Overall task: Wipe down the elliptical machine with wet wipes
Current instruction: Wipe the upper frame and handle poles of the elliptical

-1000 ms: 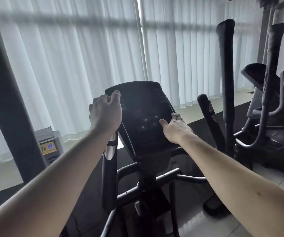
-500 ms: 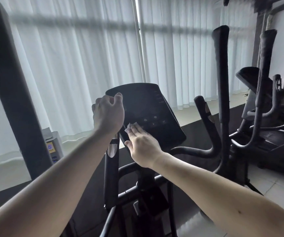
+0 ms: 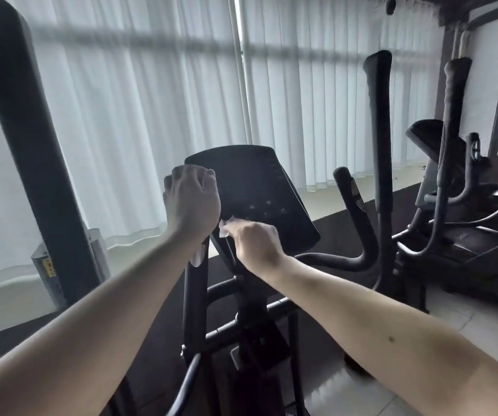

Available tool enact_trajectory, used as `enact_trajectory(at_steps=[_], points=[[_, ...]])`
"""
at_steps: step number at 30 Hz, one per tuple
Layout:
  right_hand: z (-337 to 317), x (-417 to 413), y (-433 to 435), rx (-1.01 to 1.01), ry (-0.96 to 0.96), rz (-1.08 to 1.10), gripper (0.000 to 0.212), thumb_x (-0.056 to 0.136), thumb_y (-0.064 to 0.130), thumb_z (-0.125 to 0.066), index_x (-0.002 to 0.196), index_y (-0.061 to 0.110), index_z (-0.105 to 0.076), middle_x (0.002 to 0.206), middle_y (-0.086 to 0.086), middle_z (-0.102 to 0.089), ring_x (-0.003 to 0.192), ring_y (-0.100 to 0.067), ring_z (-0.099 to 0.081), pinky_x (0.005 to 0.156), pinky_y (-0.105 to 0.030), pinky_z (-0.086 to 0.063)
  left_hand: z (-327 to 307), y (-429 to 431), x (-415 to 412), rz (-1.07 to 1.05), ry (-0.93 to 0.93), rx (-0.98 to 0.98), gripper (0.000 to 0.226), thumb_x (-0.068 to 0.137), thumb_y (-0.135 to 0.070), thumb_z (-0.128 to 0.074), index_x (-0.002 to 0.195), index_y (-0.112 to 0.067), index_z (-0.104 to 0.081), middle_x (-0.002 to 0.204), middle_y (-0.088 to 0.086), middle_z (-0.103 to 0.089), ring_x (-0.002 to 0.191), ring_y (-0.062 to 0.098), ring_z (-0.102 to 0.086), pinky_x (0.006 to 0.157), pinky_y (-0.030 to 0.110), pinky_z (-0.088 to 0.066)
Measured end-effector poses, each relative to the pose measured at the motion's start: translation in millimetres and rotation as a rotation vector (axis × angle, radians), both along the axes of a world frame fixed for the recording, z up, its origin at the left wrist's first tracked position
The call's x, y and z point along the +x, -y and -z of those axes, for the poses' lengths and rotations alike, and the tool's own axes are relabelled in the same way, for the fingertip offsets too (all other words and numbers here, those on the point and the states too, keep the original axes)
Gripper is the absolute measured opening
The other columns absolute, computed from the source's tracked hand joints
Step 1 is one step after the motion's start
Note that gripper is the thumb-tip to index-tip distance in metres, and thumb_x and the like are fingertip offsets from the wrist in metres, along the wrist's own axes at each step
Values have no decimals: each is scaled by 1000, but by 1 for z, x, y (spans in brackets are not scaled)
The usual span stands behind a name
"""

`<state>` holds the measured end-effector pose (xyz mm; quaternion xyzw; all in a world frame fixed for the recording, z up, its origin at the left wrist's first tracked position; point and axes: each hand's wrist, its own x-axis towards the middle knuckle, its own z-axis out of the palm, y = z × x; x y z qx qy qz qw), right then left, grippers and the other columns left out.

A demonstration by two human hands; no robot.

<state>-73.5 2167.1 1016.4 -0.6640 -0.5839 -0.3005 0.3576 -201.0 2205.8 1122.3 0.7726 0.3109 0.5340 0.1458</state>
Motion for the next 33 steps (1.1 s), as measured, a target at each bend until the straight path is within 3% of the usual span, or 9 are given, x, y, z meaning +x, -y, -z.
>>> enact_trajectory(at_steps=[5, 8, 12, 14, 17, 20, 26, 30, 33], points=[[10, 23, 55, 358, -242, -14, 20, 104, 20, -60, 107, 31, -77, 110, 18, -76, 110, -1, -68, 91, -19, -52, 32, 17, -7, -119, -276, 625, 25, 88, -19, -61, 113, -16, -64, 133, 3, -56, 135, 26, -44, 124, 50, -13], [32, 57, 75, 492, -380, 40, 21, 106, 18, -57, 109, 23, -77, 109, 13, -77, 111, -6, -69, 99, -28, -53, 65, 42, -1, -10, -395, 711, 29, 81, -7, -64, 110, -11, -68, 131, 7, -59, 132, 29, -48, 124, 50, -17], [68, 61, 69, 466, -699, 93, 23, 105, 14, -57, 113, 22, -77, 116, 6, -76, 111, -6, -68, 98, -6, -43, 115, 62, 10, 19, -461, 388, 46, 87, -9, -62, 133, -11, -54, 150, 6, -39, 141, 25, -30, 123, 42, -22], [82, 40, 56, 398, -743, 75, 34, 103, 5, -54, 128, 21, -71, 135, 6, -67, 135, -8, -55, 113, -13, -36, 132, 63, 11, 34, -451, 205, 56, 91, -8, -55, 146, -10, -41, 159, 4, -22, 148, 22, -16, 124, 41, -22], [97, -7, 42, 258, -678, -107, 63, 97, -11, -43, 156, 12, -41, 166, 3, -27, 157, -9, -14, 127, -24, -12, 142, 66, 10, 31, -383, 1, 65, 93, -4, -47, 154, -14, -26, 164, -4, -5, 150, 15, -5, 121, 39, -27], [109, -32, 41, 148, -481, -130, 73, 94, -11, -42, 161, 5, -18, 172, -4, -6, 158, -13, 5, 129, -33, -6, 151, 60, 9, 0, -292, -148, 66, 94, -3, -46, 155, -19, -28, 161, -14, -12, 147, 8, -11, 111, 46, -41], [103, 32, 46, 165, -453, 80, 87, 81, -18, -48, 161, 10, -26, 169, -2, -21, 159, -18, -7, 125, -45, -26, 163, 49, 7, 59, -232, -182, 67, 94, -3, -44, 157, -23, -30, 159, -22, -22, 147, 4, -15, 108, 47, -41], [107, 3, 43, 150, -486, 52, 95, 79, -19, -44, 163, 4, -6, 172, -7, 1, 158, -19, 11, 129, -38, -8, 173, 49, 5, 112, -189, -180, 67, 98, -6, -46, 160, -22, -27, 164, -20, -20, 152, 3, -15, 117, 43, -37], [110, -26, 38, 118, -476, -103, 93, 77, -20, -39, 161, -1, -2, 171, -11, 9, 157, -24, 16, 129, -36, 1, 181, 40, 2, 179, -69, -225, 60, 98, -10, -48, 156, -25, -38, 160, -25, -27, 147, 10, -35, 117, 44, -38]])
